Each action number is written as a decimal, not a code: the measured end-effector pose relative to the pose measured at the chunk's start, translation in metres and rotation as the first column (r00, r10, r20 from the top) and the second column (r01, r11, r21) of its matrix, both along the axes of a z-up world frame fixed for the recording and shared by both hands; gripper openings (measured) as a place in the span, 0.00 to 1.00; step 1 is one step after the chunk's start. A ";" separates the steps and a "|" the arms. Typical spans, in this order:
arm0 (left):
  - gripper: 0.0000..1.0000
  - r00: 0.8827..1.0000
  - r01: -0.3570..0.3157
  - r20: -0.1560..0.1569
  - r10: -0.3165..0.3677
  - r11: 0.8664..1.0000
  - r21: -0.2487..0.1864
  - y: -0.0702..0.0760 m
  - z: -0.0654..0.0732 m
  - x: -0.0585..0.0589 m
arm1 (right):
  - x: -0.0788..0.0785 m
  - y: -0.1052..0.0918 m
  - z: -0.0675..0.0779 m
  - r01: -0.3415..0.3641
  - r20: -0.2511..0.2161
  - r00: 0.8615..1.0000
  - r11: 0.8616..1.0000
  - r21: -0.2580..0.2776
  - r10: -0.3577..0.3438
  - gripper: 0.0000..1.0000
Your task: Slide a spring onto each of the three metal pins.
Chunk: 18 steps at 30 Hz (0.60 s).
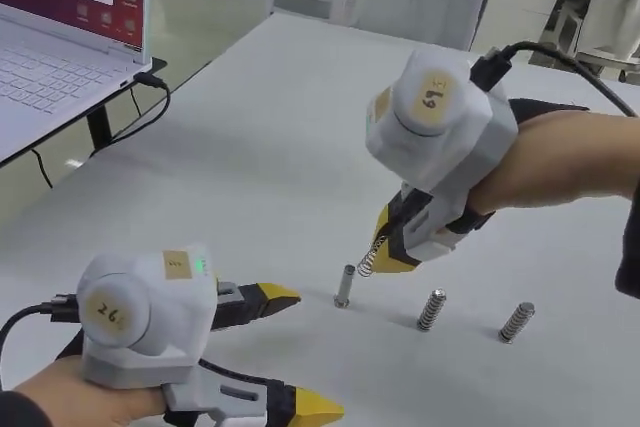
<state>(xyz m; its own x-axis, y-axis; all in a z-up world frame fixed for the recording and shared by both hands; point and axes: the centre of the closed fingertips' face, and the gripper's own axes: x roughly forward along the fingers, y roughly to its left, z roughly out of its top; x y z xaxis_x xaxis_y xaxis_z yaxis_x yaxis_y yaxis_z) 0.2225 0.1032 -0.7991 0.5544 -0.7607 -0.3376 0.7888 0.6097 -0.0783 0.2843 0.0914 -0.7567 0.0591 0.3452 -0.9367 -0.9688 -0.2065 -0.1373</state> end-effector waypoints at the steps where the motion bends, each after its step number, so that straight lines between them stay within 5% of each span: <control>1: 0.65 1.000 0.000 0.000 0.000 1.000 0.001 0.000 0.000 0.000 | 0.001 0.001 -0.001 0.000 -0.002 1.000 1.000 -0.002 0.000 0.09; 18: 0.67 1.000 -0.013 0.000 0.013 1.000 -0.002 0.008 -0.001 -0.001 | 0.016 0.014 -0.016 -0.015 -0.007 1.000 0.998 -0.069 0.015 0.09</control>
<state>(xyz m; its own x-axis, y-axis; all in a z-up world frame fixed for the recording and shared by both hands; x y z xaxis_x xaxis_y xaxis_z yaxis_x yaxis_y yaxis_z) 0.2216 0.1109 -0.8002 0.5645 -0.7539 -0.3360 0.7807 0.6199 -0.0793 0.2999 0.1052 -0.7731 0.0486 0.2806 -0.9586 -0.9662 -0.2300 -0.1163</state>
